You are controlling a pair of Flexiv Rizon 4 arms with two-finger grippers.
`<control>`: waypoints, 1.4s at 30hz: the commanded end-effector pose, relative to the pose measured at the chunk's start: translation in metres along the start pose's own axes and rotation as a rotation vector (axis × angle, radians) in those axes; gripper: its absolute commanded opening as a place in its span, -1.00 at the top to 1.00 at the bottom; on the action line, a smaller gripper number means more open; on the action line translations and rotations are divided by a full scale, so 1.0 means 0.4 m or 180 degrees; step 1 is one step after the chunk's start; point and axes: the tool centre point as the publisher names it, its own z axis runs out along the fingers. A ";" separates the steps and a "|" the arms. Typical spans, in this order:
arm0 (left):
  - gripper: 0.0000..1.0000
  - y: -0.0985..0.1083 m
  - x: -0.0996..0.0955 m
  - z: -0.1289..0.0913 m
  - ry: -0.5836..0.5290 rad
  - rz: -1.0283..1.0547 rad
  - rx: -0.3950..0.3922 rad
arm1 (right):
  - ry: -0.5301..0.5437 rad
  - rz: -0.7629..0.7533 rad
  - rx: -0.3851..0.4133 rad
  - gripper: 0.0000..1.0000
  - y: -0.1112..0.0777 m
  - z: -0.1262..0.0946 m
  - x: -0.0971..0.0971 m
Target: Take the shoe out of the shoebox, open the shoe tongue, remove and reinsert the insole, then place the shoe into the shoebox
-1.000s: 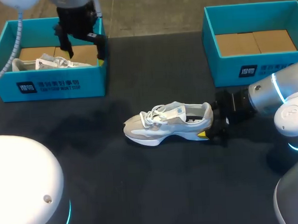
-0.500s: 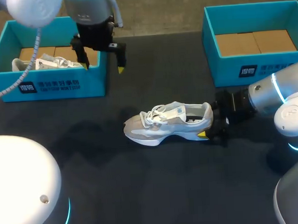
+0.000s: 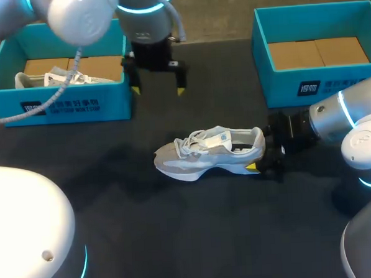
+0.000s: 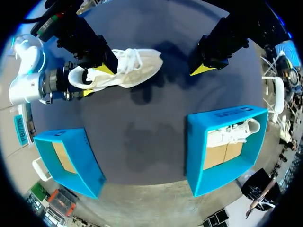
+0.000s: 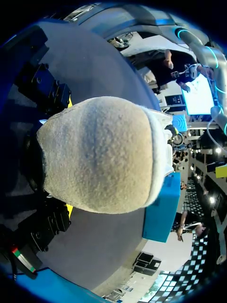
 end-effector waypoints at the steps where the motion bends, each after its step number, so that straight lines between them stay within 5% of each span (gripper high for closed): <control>1: -1.00 0.014 0.083 0.033 -0.0094 0.0099 0.0004 | -0.0007 0.0002 0.0012 1.00 -0.008 0.016 0.006; 9: -1.00 0.052 0.176 0.068 -0.0104 0.0370 -0.0056 | -0.0007 0.0002 0.0012 1.00 -0.008 0.016 0.006; 29: -1.00 0.144 0.290 0.115 -0.0123 0.0245 -0.0209 | -0.0007 0.0002 0.0012 1.00 -0.008 0.016 0.006; 42: -1.00 0.150 0.295 0.117 -0.0106 0.0299 -0.0232 | -0.0007 0.0002 0.0012 1.00 -0.008 0.016 0.006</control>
